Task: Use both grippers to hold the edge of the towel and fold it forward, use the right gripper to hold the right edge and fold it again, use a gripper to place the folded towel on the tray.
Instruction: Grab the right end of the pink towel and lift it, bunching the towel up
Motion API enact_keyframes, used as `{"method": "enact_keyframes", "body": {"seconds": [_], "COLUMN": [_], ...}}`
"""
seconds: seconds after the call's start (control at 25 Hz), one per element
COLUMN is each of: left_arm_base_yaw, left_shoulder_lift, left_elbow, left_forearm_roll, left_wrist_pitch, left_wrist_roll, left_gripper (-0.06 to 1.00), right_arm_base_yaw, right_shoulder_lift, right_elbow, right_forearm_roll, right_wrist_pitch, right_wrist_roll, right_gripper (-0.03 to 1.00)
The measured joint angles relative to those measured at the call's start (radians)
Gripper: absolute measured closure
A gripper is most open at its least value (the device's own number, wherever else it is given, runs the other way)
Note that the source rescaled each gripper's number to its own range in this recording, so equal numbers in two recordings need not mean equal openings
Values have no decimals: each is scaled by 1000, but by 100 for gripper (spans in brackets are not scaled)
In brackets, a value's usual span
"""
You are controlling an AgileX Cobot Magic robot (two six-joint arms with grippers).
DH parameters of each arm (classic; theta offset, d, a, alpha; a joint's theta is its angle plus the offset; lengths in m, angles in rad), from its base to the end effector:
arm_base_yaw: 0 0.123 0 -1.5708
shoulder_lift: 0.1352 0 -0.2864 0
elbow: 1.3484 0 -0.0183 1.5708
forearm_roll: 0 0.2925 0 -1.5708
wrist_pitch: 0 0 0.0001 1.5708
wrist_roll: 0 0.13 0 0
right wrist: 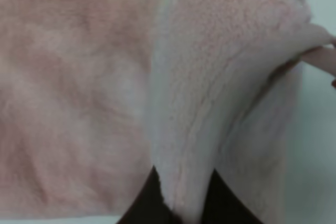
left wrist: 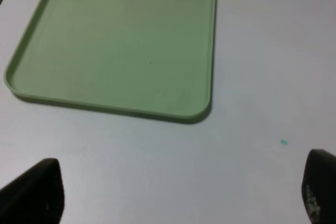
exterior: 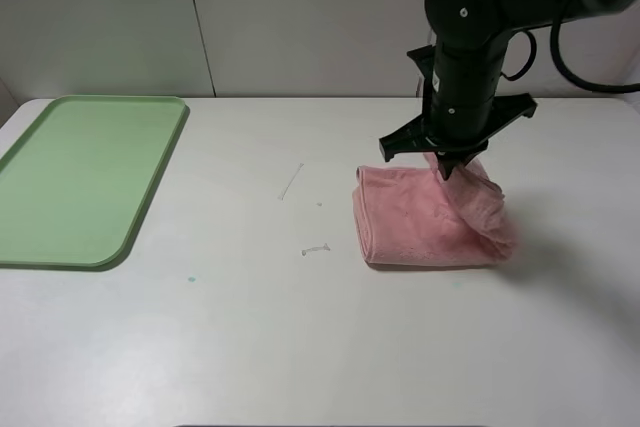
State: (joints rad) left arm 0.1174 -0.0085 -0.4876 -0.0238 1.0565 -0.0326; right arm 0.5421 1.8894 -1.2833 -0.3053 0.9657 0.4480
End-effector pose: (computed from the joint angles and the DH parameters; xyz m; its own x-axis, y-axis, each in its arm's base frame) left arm 0.0655 0.0050 0.2763 -0.4477 -0.0974 -0.8889 -0.1187 0.9917 -0.0489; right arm 0.3611 0.1799 0.1260 -0.9481 -0.2687 -0.1701 -0.2320 0.9503 -0.2079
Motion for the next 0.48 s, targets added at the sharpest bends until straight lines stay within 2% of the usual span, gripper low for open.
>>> {"method": "enact_keyframes", "body": {"seconds": [0.24, 0.48], "left_arm_base_yaw": [0, 0], "left_shoulder_lift": [0, 0], "left_elbow": [0, 0], "left_forearm_roll": [0, 0], "left_wrist_pitch": [0, 0], "left_wrist_roll": [0, 0], "left_gripper": [5, 5], "right_arm_base_yaw": [13, 13], "right_shoulder_lift": [24, 24], "right_elbow": [0, 0], "right_forearm_roll": [10, 74], "right_wrist_pitch": [-29, -53], "right_wrist_roll": [45, 71], "right_gripper": [92, 92]}}
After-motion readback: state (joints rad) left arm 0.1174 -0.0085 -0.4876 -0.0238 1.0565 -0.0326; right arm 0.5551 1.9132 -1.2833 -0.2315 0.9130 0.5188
